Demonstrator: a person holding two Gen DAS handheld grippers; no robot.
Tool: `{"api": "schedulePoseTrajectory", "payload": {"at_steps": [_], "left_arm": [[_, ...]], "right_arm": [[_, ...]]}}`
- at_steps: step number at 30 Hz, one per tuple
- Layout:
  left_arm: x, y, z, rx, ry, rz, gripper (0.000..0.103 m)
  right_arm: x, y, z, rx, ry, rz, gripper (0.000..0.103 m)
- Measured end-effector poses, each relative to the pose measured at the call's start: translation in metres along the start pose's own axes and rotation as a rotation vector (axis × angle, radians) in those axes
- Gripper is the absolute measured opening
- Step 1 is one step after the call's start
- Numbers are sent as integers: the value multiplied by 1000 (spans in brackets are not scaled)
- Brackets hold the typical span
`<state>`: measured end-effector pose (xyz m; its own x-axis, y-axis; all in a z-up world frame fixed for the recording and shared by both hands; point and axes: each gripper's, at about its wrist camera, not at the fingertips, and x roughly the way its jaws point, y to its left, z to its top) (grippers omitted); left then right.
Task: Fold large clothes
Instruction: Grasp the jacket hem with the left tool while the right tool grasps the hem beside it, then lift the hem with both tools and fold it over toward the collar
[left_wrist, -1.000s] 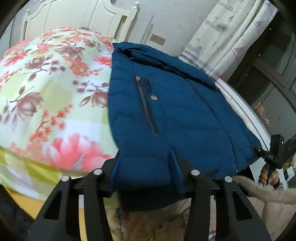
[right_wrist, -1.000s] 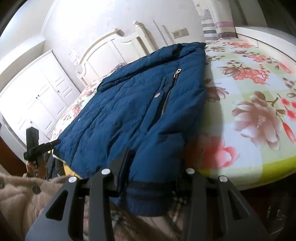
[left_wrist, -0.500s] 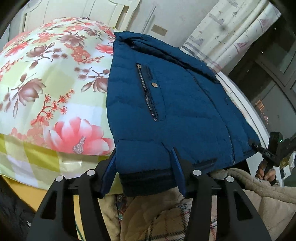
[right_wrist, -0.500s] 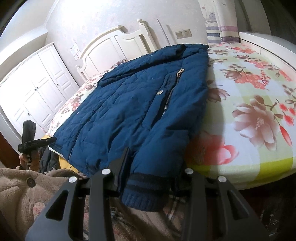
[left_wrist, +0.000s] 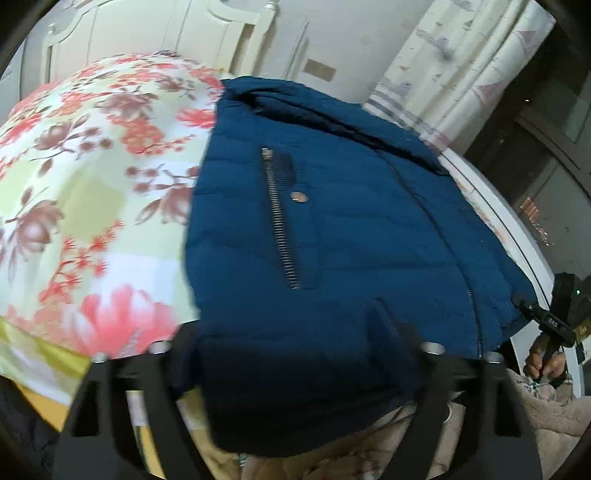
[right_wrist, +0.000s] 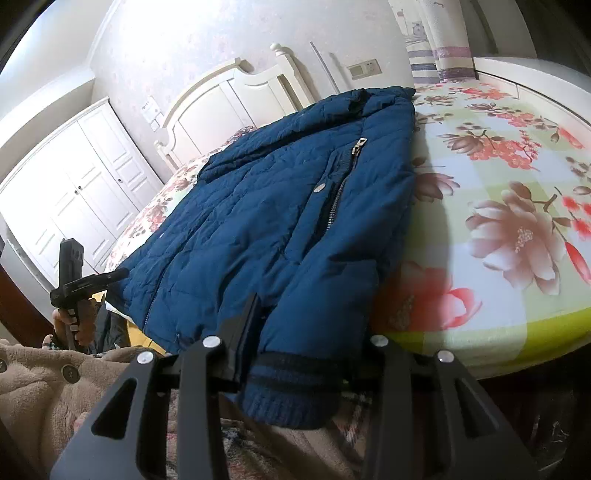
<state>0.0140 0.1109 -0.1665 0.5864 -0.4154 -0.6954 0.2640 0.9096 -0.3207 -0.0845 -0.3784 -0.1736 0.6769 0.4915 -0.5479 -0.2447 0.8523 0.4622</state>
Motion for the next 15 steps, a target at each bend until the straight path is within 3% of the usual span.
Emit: {"api": "schedulePoseTrajectory", "payload": {"at_steps": [4,6,9,15], "left_arm": [[7,-17,-4,88,2,99,79],[5,-15,-4,79,-5,103,63],[-1,-5,-3,48,-6,83,52],[-6,-1,-5,35,-10,77,47]], "right_arm": [[2,3,1,-11,-3,-19,39],[2,3,1,-8,-5,-19,39],[3,3,0,-7,-8,-18,39],[3,3,0,-9,-7,-20,39]]}}
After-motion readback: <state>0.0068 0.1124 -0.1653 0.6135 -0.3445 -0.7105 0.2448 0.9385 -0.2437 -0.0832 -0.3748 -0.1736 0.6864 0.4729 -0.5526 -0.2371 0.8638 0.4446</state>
